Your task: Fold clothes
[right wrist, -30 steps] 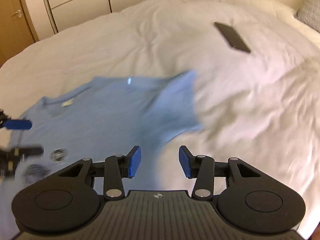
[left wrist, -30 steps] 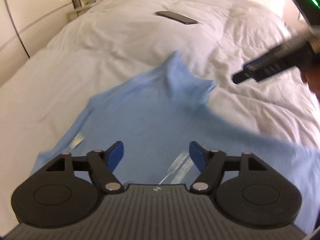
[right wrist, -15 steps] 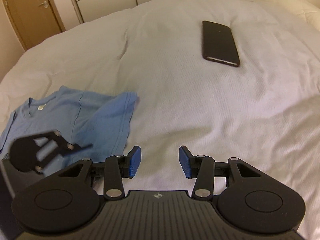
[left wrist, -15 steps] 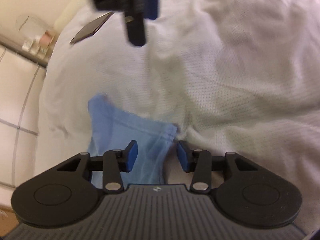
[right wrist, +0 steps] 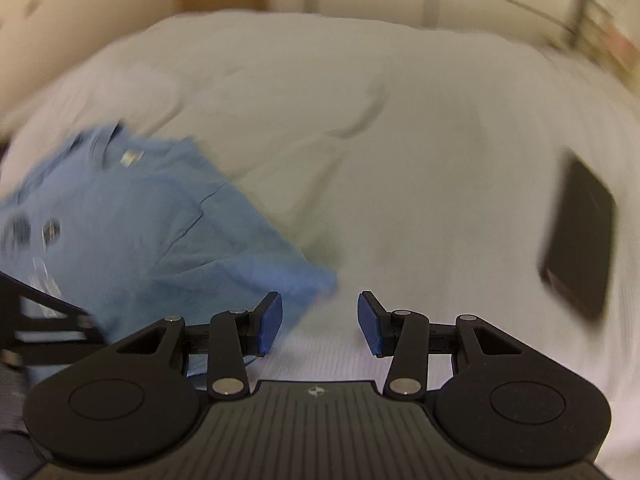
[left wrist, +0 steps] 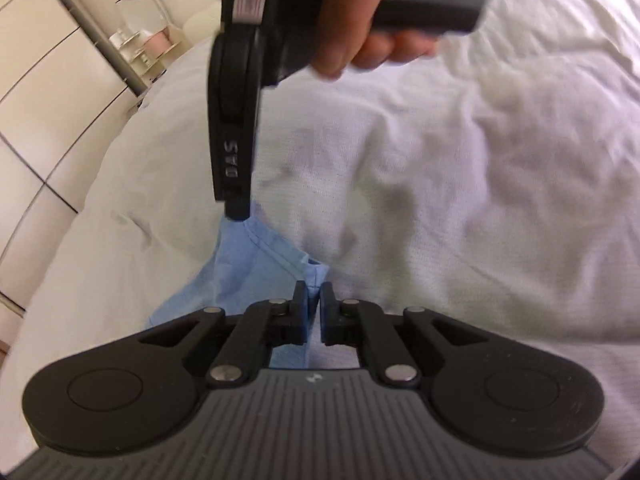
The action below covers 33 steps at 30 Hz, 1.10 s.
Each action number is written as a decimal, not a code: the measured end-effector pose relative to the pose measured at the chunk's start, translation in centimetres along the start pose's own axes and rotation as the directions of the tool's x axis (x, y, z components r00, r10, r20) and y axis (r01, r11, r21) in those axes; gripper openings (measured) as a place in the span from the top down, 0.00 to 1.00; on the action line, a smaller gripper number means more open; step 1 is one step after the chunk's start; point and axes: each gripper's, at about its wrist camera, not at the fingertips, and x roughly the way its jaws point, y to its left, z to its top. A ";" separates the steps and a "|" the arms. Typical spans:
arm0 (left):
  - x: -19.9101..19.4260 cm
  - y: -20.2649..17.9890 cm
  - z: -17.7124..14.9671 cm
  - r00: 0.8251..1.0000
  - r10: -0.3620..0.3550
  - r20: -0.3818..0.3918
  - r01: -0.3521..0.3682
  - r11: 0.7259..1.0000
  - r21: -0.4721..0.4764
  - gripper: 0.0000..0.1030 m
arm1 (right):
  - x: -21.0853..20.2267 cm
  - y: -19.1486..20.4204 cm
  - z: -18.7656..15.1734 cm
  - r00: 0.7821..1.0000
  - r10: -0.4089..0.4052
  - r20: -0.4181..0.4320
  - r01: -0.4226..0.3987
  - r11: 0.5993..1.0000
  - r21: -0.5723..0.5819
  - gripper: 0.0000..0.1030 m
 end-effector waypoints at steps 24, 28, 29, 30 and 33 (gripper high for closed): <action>-2.2 1.6 -1.4 0.996 -0.007 0.083 0.024 0.979 -0.201 0.96 | 6.5 0.7 5.1 0.920 0.117 -0.374 -0.255 0.904 -0.343 1.00; -2.9 4.0 -1.8 0.996 -0.043 0.074 0.072 0.889 -0.452 0.96 | 6.0 -1.4 6.8 0.884 0.169 -0.435 -0.230 0.969 -0.092 1.00; -3.1 5.0 -2.3 0.997 -0.043 0.065 0.072 0.837 -0.542 0.96 | 6.0 -1.9 7.5 0.871 0.187 -0.454 -0.218 0.976 -0.016 1.00; -3.2 5.9 -2.8 0.997 -0.044 0.055 0.069 0.776 -0.627 0.96 | 5.8 -2.1 8.1 0.866 0.209 -0.454 -0.218 0.975 0.033 0.99; -3.4 7.3 -4.9 0.998 -0.051 0.036 0.060 0.636 -0.769 0.96 | 5.4 -1.9 10.3 0.860 0.281 -0.425 -0.243 0.959 0.144 0.99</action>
